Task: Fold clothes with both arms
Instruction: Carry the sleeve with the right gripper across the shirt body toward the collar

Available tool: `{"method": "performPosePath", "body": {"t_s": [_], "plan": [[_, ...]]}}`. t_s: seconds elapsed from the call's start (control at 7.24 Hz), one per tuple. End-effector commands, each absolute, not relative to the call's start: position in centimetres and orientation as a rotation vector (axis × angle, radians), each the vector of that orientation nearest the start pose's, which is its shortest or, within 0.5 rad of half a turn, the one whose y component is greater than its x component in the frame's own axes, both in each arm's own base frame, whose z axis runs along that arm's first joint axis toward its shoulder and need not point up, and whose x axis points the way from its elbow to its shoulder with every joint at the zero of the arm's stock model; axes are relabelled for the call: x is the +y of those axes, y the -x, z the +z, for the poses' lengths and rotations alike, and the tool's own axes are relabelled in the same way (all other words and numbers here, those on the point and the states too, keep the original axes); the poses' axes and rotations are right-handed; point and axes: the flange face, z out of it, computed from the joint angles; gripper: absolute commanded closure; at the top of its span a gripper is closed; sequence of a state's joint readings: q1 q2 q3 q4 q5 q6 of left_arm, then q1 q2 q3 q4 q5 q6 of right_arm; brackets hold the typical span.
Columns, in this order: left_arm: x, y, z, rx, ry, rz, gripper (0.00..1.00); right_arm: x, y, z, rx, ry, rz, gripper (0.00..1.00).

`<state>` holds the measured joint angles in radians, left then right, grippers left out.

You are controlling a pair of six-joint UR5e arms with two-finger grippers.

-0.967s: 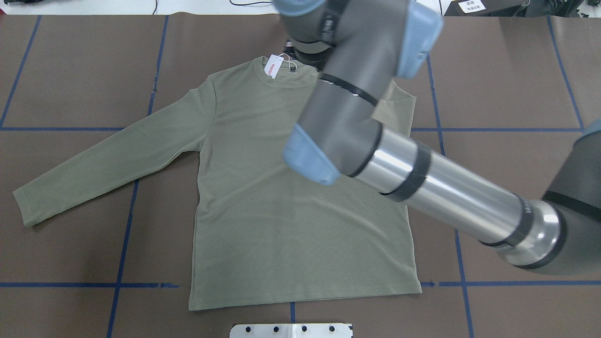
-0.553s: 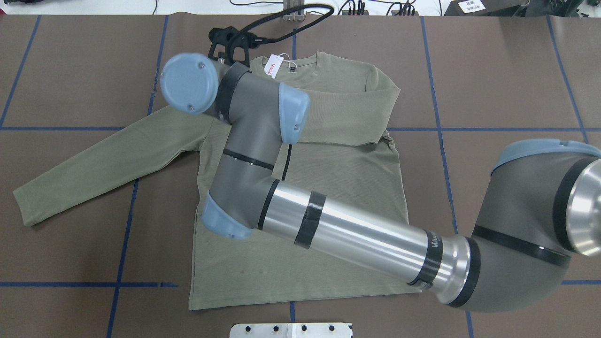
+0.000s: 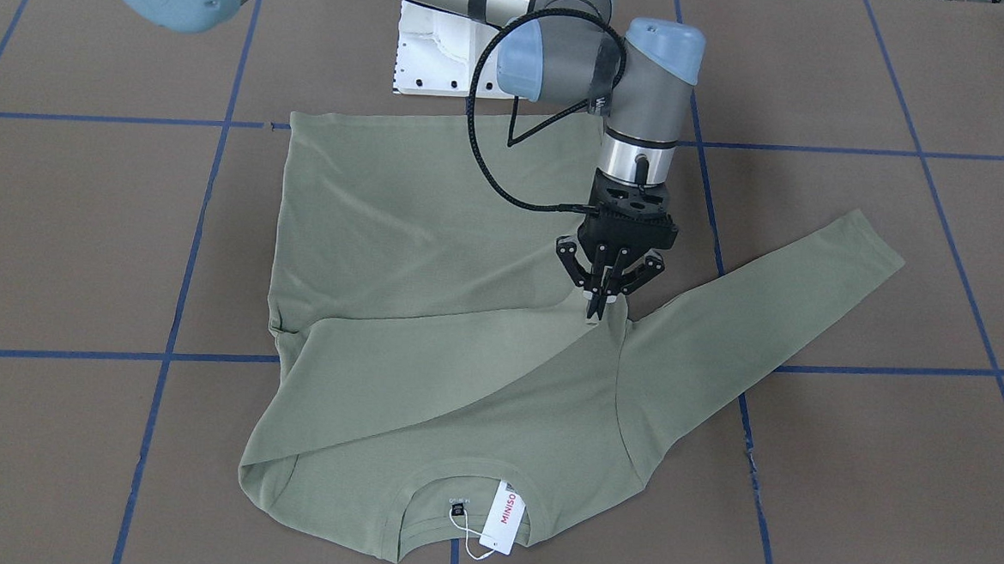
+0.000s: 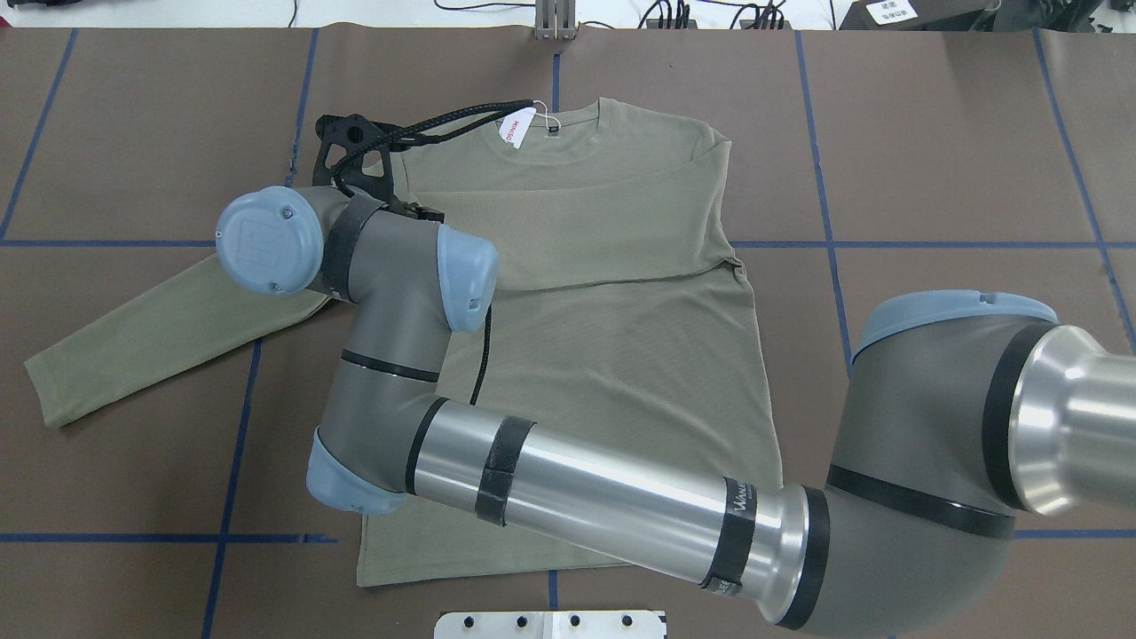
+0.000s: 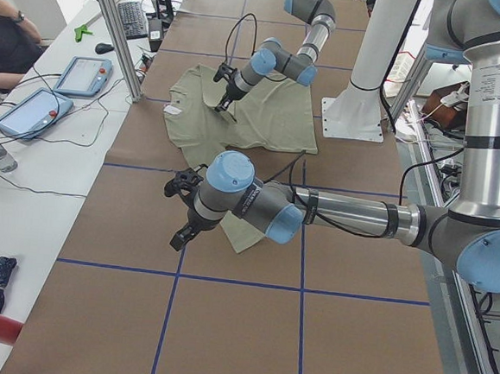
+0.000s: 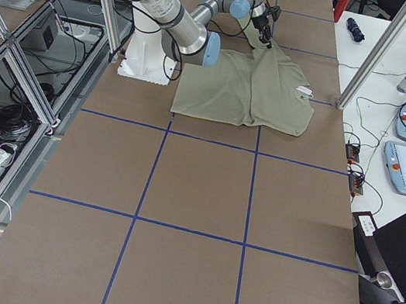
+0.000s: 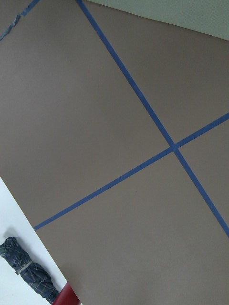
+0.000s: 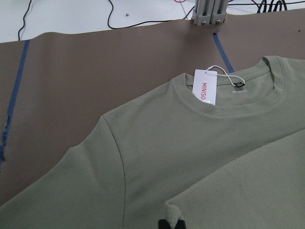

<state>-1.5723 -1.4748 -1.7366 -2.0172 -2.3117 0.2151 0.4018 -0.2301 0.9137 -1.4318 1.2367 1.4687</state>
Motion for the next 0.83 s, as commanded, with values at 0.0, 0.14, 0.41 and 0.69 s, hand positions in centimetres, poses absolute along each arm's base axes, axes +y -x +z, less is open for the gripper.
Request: {"method": "performPosePath", "body": {"t_s": [0.0, 0.14, 0.41, 0.69], "plan": [[-47.3, 6.7, 57.3, 0.670, -0.570, 0.390, 0.00, -49.3, 72.9, 0.5, -0.713, -0.503, 0.455, 0.55], [-47.3, 6.7, 57.3, 0.670, -0.570, 0.390, 0.00, -49.3, 72.8, -0.2, -0.720, -0.504, 0.456, 0.01], [-47.5, 6.6, 57.2, 0.670, -0.570, 0.388, 0.00, -49.8, 71.8, -2.6, -0.750, -0.504, 0.466, 0.01], [-49.8, 6.6, 54.5, 0.675, -0.604, 0.354, 0.00, -54.1, 67.7, -4.1, -0.805, -0.385, 0.465, 0.00]]}}
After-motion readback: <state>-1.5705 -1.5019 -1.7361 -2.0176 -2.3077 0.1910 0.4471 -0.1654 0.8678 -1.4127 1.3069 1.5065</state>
